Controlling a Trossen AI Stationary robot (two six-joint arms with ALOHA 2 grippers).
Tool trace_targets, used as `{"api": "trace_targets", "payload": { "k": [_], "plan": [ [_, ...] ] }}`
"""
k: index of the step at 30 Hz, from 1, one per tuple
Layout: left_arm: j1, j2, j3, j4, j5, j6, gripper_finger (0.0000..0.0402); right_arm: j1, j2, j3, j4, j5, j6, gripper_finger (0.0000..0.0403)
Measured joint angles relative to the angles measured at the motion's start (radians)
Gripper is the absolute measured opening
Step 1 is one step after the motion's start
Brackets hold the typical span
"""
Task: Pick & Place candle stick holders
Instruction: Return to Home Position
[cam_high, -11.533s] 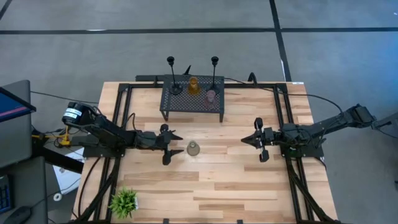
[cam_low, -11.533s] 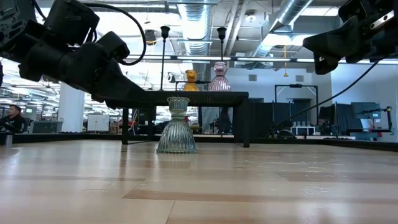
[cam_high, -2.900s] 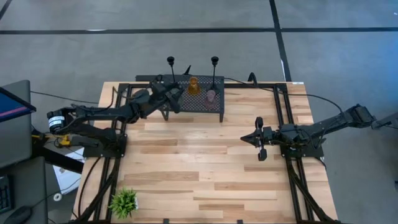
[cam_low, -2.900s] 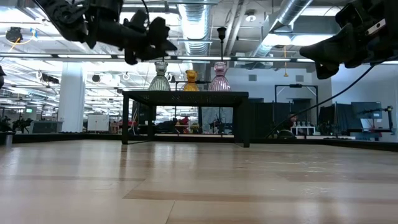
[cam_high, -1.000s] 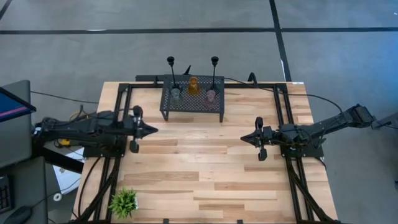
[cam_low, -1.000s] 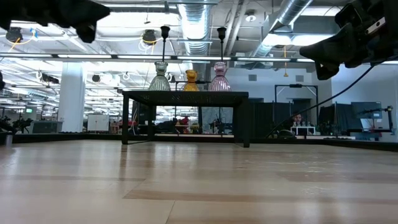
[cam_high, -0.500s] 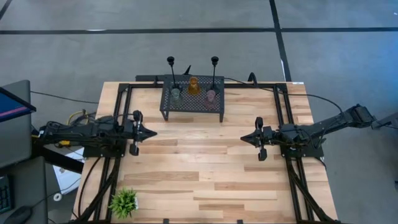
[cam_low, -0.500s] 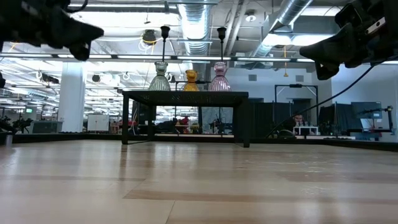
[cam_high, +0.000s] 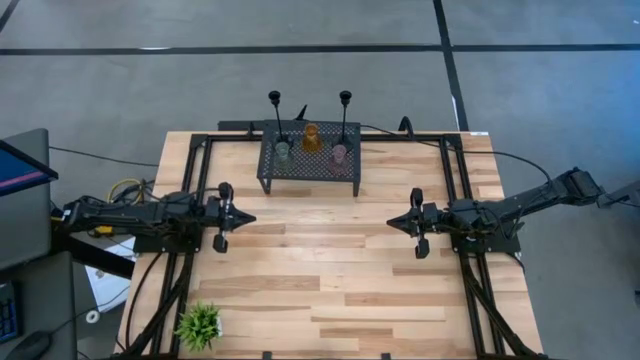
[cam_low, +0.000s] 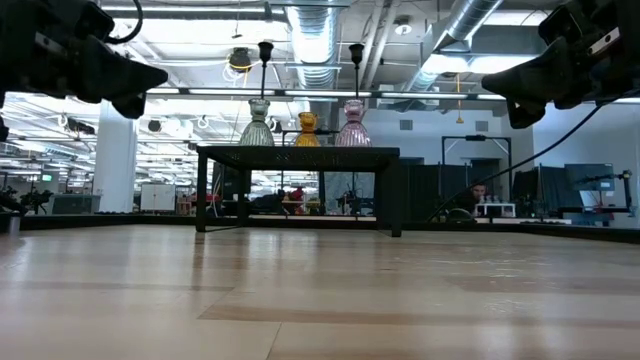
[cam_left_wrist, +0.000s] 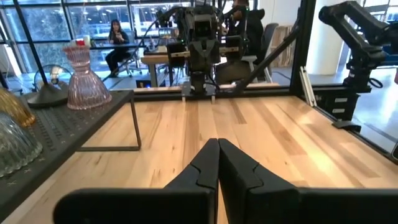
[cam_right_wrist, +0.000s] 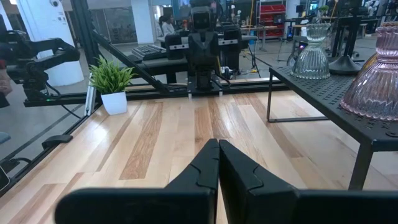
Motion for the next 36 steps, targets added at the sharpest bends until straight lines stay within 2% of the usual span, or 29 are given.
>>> {"api": "trace_targets", "payload": {
  "k": [16,22,27,36],
  "plan": [
    [0.0,0.034,-0.004,-0.007,0.0,0.013,0.0006,0.0,0.0,0.0,0.004,0.0,0.0,0.0],
    [0.0,0.063,-0.027,-0.019,0.0,-0.028,0.0007,0.0,-0.006,0.0,0.077,0.0,0.047,0.0],
    [0.0,0.072,-0.027,-0.016,0.0,-0.03,0.0006,0.002,-0.088,0.0,0.078,-0.012,0.041,0.0],
    [0.0,0.072,-0.026,-0.008,0.0,-0.034,0.0007,0.002,-0.277,0.006,-0.021,-0.012,-0.078,0.0]
  ]
}}
